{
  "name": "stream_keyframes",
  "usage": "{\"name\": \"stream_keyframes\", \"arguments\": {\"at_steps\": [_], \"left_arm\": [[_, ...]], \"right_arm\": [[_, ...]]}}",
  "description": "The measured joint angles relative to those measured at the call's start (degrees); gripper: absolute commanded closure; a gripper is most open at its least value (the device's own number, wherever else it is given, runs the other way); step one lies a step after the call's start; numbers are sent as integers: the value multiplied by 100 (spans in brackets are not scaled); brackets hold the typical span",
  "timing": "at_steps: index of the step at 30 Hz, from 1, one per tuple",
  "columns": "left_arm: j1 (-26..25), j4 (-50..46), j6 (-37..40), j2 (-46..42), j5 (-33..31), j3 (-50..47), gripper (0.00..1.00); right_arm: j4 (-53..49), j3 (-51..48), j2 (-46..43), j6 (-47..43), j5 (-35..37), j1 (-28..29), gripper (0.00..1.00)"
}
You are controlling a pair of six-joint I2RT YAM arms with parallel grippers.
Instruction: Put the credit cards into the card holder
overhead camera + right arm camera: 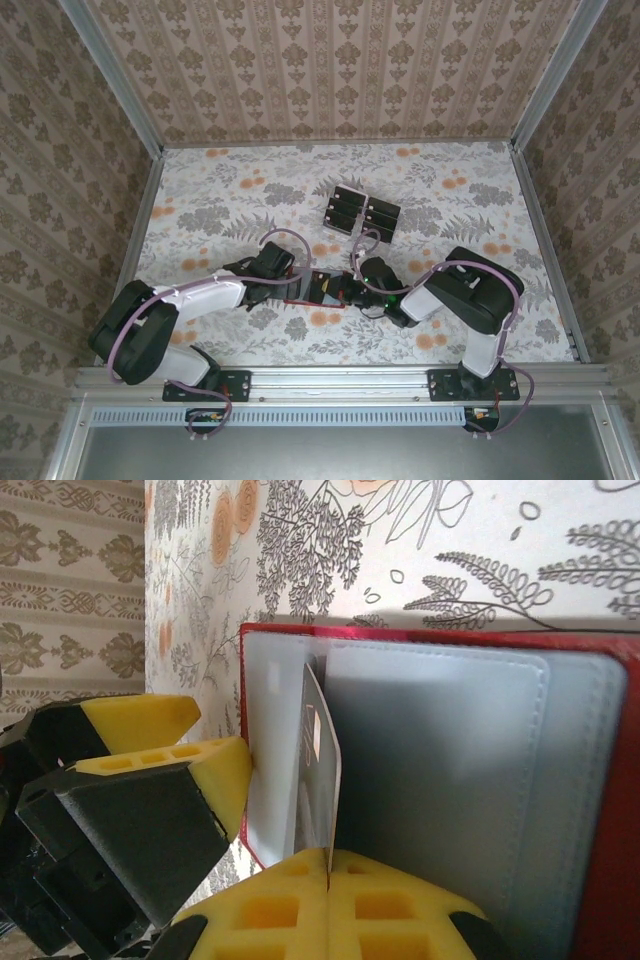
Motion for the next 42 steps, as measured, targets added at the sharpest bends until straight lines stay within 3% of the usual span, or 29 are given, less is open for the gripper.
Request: {"name": "stream_keyframes", "arguments": {"at_steps": [21, 33, 42], "left_arm": [[0, -31, -57, -28, -11, 0, 0], [306, -796, -127, -286, -190, 181, 0], [496, -964, -192, -319, -203, 179, 0]], "right_arm": [[-629, 542, 170, -35, -282, -17, 100], [-1838, 966, -103, -437, -417, -76, 75], [-2911, 1331, -262, -857, -413, -76, 74]]}}
